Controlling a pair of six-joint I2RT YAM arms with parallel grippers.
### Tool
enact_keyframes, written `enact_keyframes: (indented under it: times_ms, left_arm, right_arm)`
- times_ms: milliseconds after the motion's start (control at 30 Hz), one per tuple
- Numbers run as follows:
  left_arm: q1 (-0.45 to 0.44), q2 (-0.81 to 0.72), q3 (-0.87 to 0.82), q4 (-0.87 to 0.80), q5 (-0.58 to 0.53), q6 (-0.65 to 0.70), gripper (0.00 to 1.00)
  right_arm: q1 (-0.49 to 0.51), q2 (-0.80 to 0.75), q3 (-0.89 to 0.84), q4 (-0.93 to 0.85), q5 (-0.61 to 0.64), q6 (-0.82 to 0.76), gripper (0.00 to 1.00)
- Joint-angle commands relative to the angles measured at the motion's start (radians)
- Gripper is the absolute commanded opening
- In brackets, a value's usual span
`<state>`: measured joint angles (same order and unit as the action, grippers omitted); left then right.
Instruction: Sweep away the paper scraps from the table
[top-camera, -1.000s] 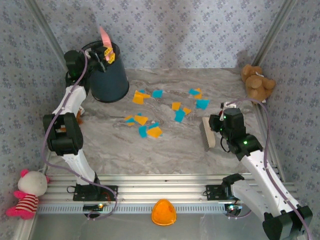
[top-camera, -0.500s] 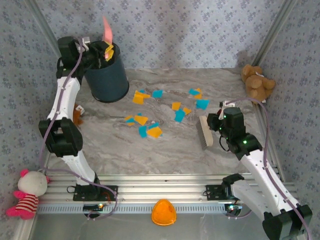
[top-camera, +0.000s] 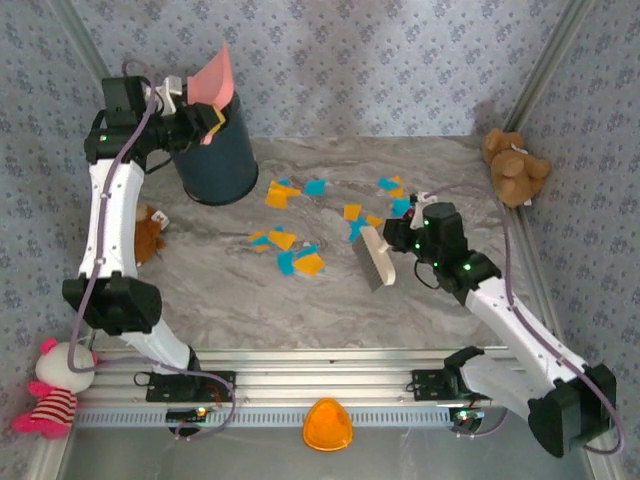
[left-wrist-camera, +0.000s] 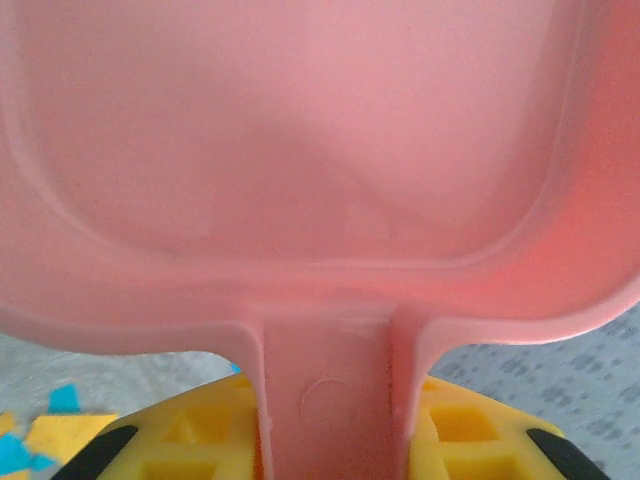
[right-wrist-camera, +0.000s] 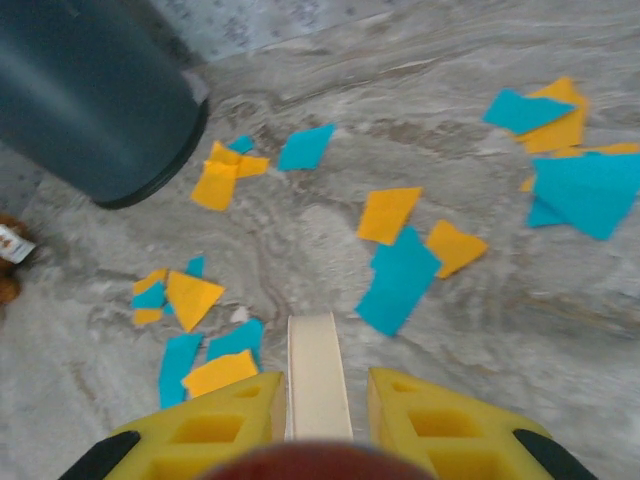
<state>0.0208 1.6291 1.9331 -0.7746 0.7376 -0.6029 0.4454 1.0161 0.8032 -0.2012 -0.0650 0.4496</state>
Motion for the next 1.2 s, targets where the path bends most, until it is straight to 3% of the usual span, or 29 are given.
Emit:
enact_keyframes:
  times_ms: [0, 333, 600, 933, 1167]
  left_arm:
    - [-0.015, -0.097, -0.087, -0.101, -0.078, 0.195, 0.00]
    - [-0.026, -0.323, -0.431, -0.024, -0.200, 0.370, 0.00]
    - [-0.042, -0.475, -0.670, 0.156, -0.285, 0.400, 0.00]
    - [-0.054, -0.575, -0.806, 0.238, -0.381, 0.397, 0.00]
    - [-0.063, -0.590, -0.830, 0.247, -0.410, 0.400, 0.00]
  right_arm:
    - [0.046, 0.058, 0.058, 0.140, -0.048, 0.049, 0.00]
    - [0.184, 0.329, 0.192, 0.301, -0.078, 0.125, 0.00]
    - [0.252, 0.598, 0.342, 0.446, -0.142, 0.243, 0.00]
    - [0.293, 0.894, 0.563, 0.537, -0.175, 0.402, 0.00]
    - [0.300, 0.987, 0.615, 0.531, -0.113, 0.460, 0.00]
